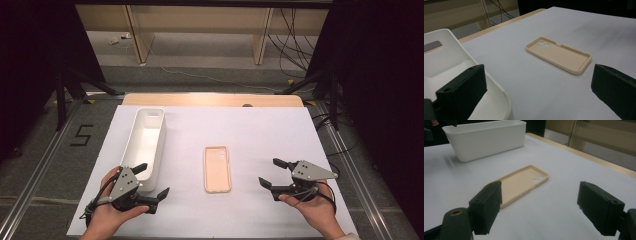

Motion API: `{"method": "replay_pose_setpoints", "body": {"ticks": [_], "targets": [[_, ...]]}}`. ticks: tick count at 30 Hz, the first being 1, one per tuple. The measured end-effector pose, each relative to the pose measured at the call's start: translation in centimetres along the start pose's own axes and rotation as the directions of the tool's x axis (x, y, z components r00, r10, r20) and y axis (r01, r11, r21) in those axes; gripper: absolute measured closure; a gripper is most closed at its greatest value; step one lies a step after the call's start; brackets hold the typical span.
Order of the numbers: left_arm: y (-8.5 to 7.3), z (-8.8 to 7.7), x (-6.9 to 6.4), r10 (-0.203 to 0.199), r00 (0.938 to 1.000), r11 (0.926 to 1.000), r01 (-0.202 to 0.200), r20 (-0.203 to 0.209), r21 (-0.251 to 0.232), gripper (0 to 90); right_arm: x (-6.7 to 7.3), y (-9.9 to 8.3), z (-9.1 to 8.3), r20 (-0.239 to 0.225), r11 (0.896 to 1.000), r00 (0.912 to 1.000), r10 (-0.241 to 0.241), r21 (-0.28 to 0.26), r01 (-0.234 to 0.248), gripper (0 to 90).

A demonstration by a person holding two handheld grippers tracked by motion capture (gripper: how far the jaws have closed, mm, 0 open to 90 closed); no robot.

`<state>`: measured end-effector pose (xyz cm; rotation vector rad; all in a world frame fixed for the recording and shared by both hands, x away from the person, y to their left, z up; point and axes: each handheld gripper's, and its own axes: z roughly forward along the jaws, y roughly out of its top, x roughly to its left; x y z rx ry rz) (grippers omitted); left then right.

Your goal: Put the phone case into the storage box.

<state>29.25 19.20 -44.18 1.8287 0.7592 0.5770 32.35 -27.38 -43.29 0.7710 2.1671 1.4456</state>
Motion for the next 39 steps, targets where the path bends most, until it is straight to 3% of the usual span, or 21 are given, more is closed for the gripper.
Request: {"method": "replay_pose_setpoints", "body": {"ticks": [8,12,14,15,16,17,18,22,27,38,39], "targets": [[0.0,0.1,0.0,0.001,1.0,1.0,-0.001,0.001,0.001,0.0,0.0,0.0,-0.1,0.001,1.0,0.9999,-0.011,0.001,0.011,24.4],[0.0,0.0,0.0,0.0,1.0,1.0,0.0,0.003,0.002,0.0,0.2,0.1,0.0,0.0,1.0,0.9998,-0.022,0.005,0.022,31.0],[0.0,0.0,0.0,0.002,1.0,1.0,-0.002,0.003,0.002,0.0,0.3,0.2,0.1,-0.011,1.0,0.9996,-0.027,0.009,0.027,43.9],[0.0,0.0,0.0,0.002,1.0,1.0,-0.002,0.003,-0.001,0.0,0.3,0.2,0.1,-0.011,1.0,0.9996,-0.027,0.009,0.027,43.9],[0.0,0.0,0.0,0.001,1.0,1.0,-0.001,0.003,-0.001,0.0,0.3,0.3,0.2,-0.022,0.999,0.9993,-0.032,0.012,0.032,52.3],[0.0,0.0,0.0,-0.001,1.0,1.0,0.001,0.004,-0.001,0.0,0.5,0.4,0.4,-0.054,0.998,0.9976,-0.044,0.042,0.046,69.1],[0.1,0.0,0.0,0.003,1.0,1.0,-0.003,0.005,-0.002,0.0,0.7,0.4,0.6,-0.069,0.997,0.9963,-0.05,0.058,0.054,75.9],[0.1,0.1,-0.2,0.005,1.0,1.0,-0.005,0.008,-0.002,0.0,1.2,0.3,1.6,-0.109,0.991,0.992,-0.064,0.108,0.076,90.0],[0.1,0.1,-0.1,0.004,1.0,1.0,-0.004,0.007,-0.001,0.0,1.5,0.4,2.5,-0.126,0.985,0.9896,-0.071,0.146,0.089,90.0],[0.1,0.1,-0.2,0.005,0.9999,1.0,-0.005,0.01,0.0,0.0,2.2,0.1,5.8,-0.178,0.96,0.9815,-0.069,0.255,0.114,90.0],[0.1,0.1,-0.2,0.005,0.9999,1.0,-0.005,0.01,0.001,0.0,2.4,0.0,6.7,-0.193,0.952,0.9787,-0.07,0.28,0.124,90.0]]}}
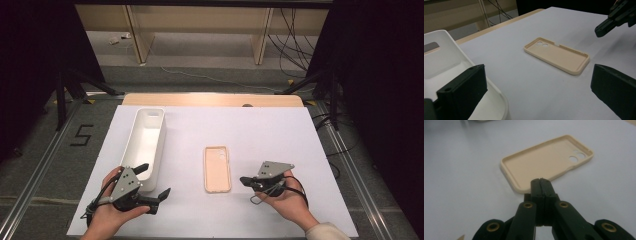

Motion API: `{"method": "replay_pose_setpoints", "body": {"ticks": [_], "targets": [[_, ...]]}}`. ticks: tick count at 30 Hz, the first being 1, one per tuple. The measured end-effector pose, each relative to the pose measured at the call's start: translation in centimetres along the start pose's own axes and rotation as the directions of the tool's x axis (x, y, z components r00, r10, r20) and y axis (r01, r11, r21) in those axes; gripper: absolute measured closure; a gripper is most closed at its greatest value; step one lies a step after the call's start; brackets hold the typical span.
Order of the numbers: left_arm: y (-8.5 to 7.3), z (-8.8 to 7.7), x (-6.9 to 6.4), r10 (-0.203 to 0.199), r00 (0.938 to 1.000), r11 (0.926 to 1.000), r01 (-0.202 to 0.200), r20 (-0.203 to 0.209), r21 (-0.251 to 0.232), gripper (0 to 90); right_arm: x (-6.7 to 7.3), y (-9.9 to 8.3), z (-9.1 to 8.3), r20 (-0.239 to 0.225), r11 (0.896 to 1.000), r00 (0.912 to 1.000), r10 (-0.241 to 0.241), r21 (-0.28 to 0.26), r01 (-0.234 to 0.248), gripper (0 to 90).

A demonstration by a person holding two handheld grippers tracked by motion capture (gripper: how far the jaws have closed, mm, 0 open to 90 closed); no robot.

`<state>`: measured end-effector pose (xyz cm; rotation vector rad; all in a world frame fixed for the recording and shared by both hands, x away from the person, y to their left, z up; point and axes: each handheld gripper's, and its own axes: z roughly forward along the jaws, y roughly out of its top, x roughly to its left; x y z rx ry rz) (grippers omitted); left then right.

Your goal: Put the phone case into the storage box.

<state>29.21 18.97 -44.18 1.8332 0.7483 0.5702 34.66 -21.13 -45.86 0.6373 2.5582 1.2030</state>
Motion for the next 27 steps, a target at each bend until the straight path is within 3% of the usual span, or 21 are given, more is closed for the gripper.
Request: {"method": "replay_pose_setpoints", "body": {"ticks": [6,14,27], "targets": [[0.0,0.0,0.0,0.0,1.0,1.0,0.0,0.002,-0.003,0.0,0.0,0.5,2.6,-0.018,0.998,0.9997,-0.014,0.065,0.016,90.0],[0.0,-0.1,0.0,0.002,1.0,1.0,-0.002,0.006,0.0,0.0,-0.1,0.5,4.1,-0.019,0.991,0.9997,-0.017,0.129,0.019,90.0],[0.0,0.0,0.0,0.002,1.0,1.0,-0.002,0.007,0.0,0.0,0.0,0.8,4.8,-0.026,0.991,0.9995,-0.017,0.133,0.021,90.0]]}}
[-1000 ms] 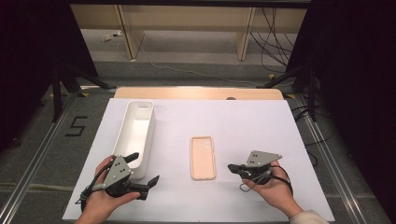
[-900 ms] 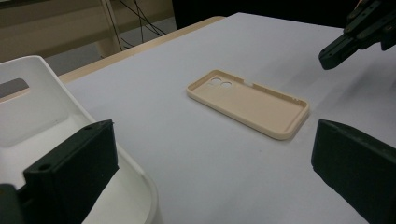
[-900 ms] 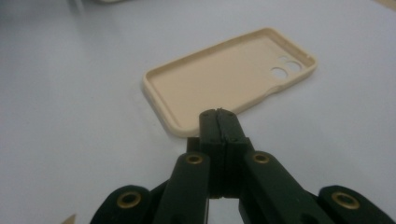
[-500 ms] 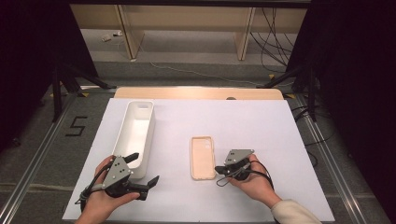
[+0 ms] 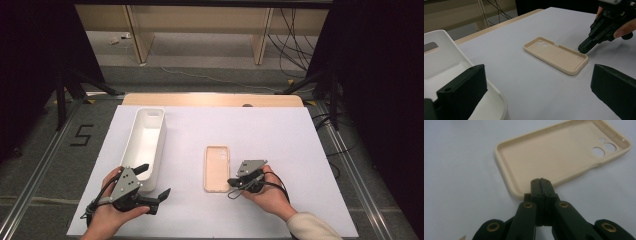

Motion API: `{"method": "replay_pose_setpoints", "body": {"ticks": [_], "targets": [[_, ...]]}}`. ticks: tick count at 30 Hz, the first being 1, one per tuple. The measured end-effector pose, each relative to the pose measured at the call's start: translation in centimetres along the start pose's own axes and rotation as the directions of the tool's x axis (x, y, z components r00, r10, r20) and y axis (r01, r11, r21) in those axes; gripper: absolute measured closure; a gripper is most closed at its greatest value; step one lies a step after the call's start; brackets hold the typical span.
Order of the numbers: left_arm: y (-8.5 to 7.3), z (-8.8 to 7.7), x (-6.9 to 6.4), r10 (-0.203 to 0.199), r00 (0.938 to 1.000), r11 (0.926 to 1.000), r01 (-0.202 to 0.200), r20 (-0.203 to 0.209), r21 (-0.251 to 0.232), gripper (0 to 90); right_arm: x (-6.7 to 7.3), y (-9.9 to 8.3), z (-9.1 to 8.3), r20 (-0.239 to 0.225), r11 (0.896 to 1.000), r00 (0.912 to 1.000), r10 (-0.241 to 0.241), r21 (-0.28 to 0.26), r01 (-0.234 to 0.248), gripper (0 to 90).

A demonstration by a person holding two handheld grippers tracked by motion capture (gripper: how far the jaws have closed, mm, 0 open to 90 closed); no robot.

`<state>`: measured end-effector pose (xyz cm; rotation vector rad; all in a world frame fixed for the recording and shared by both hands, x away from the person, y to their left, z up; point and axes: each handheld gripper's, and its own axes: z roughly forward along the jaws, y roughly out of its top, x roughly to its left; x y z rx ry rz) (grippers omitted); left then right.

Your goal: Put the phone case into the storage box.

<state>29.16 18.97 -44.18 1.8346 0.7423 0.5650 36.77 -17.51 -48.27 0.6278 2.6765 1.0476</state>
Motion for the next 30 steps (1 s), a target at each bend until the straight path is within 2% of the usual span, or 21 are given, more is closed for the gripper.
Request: {"method": "replay_pose_setpoints", "body": {"ticks": [12,13,14,17,19,20,22,23,24,25,26,27,28,29,30], "targets": [[0.0,0.0,0.0,-0.002,1.0,1.0,0.002,0.002,0.001,0.0,0.1,0.2,-0.4,0.005,1.0,1.0,0.003,-0.015,-0.003,88.7],[0.0,0.0,0.0,-0.002,1.0,1.0,0.002,0.003,0.0,0.0,0.1,0.5,-0.7,0.015,1.0,0.9998,0.016,-0.023,-0.015,83.3],[0.0,0.0,0.0,-0.002,1.0,1.0,0.002,0.003,-0.002,0.0,0.1,0.5,-0.7,0.015,1.0,0.9998,0.016,-0.023,-0.015,83.3],[0.0,-0.1,0.1,-0.002,1.0,1.0,0.002,0.002,-0.001,0.0,0.0,0.7,-1.8,0.031,0.995,0.9984,0.047,-0.087,-0.044,69.0],[0.0,-0.1,0.0,-0.002,1.0,1.0,0.002,0.001,-0.001,0.0,-0.1,0.6,-2.5,0.024,0.988,0.9955,0.091,-0.125,-0.087,58.6],[0.0,-0.1,0.0,-0.003,1.0,1.0,0.003,0.002,-0.002,0.0,-0.1,0.6,-2.5,0.024,0.988,0.9955,0.091,-0.125,-0.087,58.6],[0.0,-0.2,0.0,-0.003,1.0,1.0,0.003,0.002,-0.002,0.0,-0.1,0.5,-3.2,0.02,0.981,0.9939,0.108,-0.161,-0.104,49.1],[0.0,-0.2,0.0,-0.005,1.0,1.0,0.005,0.003,-0.004,0.1,0.0,0.3,-4.1,0.029,0.973,0.9929,0.116,-0.203,-0.107,40.2],[0.0,-0.2,0.1,-0.005,1.0,1.0,0.005,0.002,-0.004,0.1,0.0,0.3,-4.5,0.028,0.969,0.9926,0.118,-0.224,-0.109,37.0],[0.0,-0.2,0.1,-0.006,1.0,1.0,0.006,0.002,-0.004,0.2,0.0,0.3,-5.0,0.029,0.961,0.9923,0.121,-0.254,-0.11,34.8],[0.0,-0.2,0.1,-0.006,1.0,1.0,0.006,0.002,-0.003,0.2,0.0,0.3,-5.0,0.029,0.961,0.9923,0.121,-0.254,-0.11,34.8],[0.0,-0.2,0.1,-0.006,1.0,1.0,0.006,0.002,-0.004,0.2,0.1,0.2,-5.9,0.026,0.945,0.9911,0.131,-0.305,-0.117,31.0],[0.0,-0.2,0.1,-0.006,1.0,1.0,0.006,0.002,-0.004,0.2,0.2,0.2,-6.3,0.026,0.936,0.9907,0.134,-0.333,-0.117,29.7],[0.0,-0.2,0.1,-0.007,1.0,1.0,0.007,0.003,-0.004,0.2,0.2,0.1,-6.6,0.028,0.929,0.9906,0.134,-0.351,-0.115,28.7],[0.0,-0.2,0.1,-0.008,1.0,1.0,0.008,0.003,-0.003,0.2,0.2,0.1,-6.6,0.028,0.929,0.9906,0.134,-0.351,-0.115,28.7]]}}
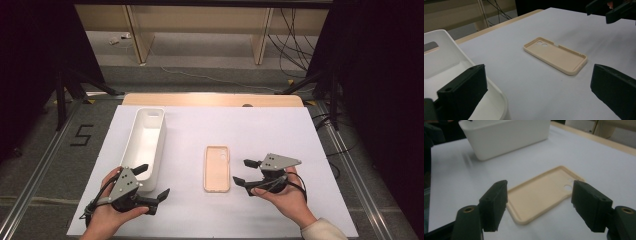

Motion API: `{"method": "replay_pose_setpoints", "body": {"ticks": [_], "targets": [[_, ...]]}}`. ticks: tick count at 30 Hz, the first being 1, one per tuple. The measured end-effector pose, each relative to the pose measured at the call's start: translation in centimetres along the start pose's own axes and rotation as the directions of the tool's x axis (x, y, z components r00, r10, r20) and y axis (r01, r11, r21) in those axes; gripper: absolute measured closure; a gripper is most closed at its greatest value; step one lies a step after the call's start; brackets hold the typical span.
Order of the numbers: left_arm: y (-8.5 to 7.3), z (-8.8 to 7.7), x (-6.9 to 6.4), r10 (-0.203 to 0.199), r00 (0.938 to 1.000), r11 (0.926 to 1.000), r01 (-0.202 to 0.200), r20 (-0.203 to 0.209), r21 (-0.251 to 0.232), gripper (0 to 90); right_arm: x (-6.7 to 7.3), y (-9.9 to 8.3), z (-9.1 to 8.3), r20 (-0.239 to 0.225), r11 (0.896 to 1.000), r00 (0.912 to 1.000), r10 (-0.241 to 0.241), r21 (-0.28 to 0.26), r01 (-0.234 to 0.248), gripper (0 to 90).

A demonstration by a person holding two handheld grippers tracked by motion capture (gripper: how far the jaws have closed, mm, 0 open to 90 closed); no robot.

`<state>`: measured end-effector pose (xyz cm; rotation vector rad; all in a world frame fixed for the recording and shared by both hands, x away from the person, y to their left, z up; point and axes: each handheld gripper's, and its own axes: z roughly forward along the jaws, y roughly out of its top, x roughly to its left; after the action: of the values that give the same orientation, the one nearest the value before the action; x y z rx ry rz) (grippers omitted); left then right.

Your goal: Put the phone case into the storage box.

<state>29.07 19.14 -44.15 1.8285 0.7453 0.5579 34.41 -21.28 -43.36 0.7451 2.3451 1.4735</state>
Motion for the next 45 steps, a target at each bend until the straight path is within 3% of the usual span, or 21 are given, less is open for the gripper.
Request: {"method": "replay_pose_setpoints", "body": {"ticks": [7,24,28,34,36,38,39,45], "targets": [[0.0,0.1,0.0,0.002,1.0,1.0,-0.002,0.001,0.004,0.2,0.5,0.0,-1.5,-0.001,0.997,1.0,-0.003,-0.078,0.003,25.1],[0.0,0.3,0.0,0.0,1.0,1.0,0.0,0.007,0.003,0.2,0.3,-0.1,-1.8,0.021,0.996,0.9996,-0.017,-0.091,0.019,24.1],[0.0,0.3,0.0,0.0,0.9999,1.0,0.0,0.014,0.0,0.2,0.4,0.0,-1.7,0.03,0.997,0.9989,-0.035,-0.075,0.038,24.6],[0.0,0.4,0.0,-0.001,0.9999,1.0,0.001,0.015,-0.002,0.3,0.4,0.4,-1.3,0.048,0.996,0.9949,-0.089,0.01,0.088,26.0],[0.0,0.4,0.0,-0.002,0.9999,1.0,0.002,0.015,0.0,0.4,0.4,0.5,-0.7,0.036,0.99,0.9914,-0.126,0.065,0.123,26.0],[0.0,0.5,0.0,-0.002,0.9999,1.0,0.002,0.015,0.002,0.4,0.5,0.5,-0.5,0.032,0.987,0.9901,-0.137,0.084,0.133,25.6],[0.0,0.5,0.0,-0.003,0.9999,1.0,0.003,0.015,0.002,0.4,0.5,0.6,-0.1,0.029,0.981,0.9861,-0.164,0.111,0.16,25.3],[0.0,0.5,0.0,-0.003,0.9999,1.0,0.003,0.016,0.002,0.4,0.7,1.3,0.8,0.015,0.971,0.9797,-0.2,0.137,0.196,24.8]]}}
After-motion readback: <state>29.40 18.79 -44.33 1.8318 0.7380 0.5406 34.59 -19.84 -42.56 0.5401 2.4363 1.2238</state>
